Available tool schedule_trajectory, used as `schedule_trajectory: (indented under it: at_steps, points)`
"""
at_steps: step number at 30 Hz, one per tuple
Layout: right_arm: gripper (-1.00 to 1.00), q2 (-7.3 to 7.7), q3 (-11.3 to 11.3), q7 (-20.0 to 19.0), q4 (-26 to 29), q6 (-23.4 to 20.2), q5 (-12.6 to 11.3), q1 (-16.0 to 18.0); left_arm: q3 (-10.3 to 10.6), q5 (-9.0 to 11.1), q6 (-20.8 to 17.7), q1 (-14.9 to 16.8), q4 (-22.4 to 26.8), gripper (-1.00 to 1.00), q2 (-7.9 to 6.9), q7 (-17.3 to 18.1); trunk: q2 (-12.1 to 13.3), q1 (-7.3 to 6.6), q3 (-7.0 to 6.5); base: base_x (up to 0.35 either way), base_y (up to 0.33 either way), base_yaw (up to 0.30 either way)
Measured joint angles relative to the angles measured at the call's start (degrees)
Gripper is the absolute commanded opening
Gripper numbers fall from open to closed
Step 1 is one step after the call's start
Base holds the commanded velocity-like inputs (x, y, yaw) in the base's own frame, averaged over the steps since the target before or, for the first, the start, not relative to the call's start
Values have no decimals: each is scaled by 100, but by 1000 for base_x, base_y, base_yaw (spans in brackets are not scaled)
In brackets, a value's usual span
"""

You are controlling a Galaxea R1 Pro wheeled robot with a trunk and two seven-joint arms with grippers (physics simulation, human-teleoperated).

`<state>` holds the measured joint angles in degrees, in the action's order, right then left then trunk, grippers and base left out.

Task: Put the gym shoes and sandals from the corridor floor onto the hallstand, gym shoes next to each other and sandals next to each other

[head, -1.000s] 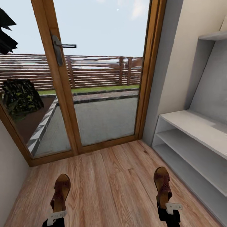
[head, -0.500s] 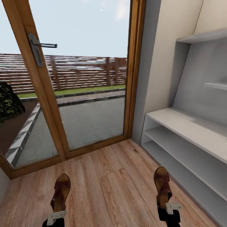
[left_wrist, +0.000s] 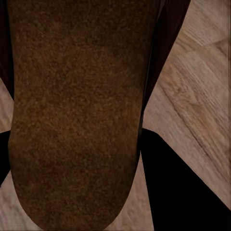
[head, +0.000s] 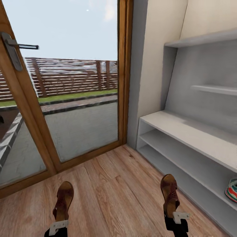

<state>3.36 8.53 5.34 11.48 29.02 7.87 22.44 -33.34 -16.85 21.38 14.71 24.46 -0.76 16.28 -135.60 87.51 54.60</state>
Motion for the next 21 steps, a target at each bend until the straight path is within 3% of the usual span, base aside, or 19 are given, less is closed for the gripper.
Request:
schedule_trajectory:
  at_steps: [8,21]
  points:
    - [-100,0,-2,0,2,0,0,0,-1,0,0,0,0,-100,2,0,0,0,-16,0,222,-262]
    - [-100,0,-2,1,2,1,0,0,0,-7,2,0,-3,-100,2,0,0,0,-41,0,23,-262]
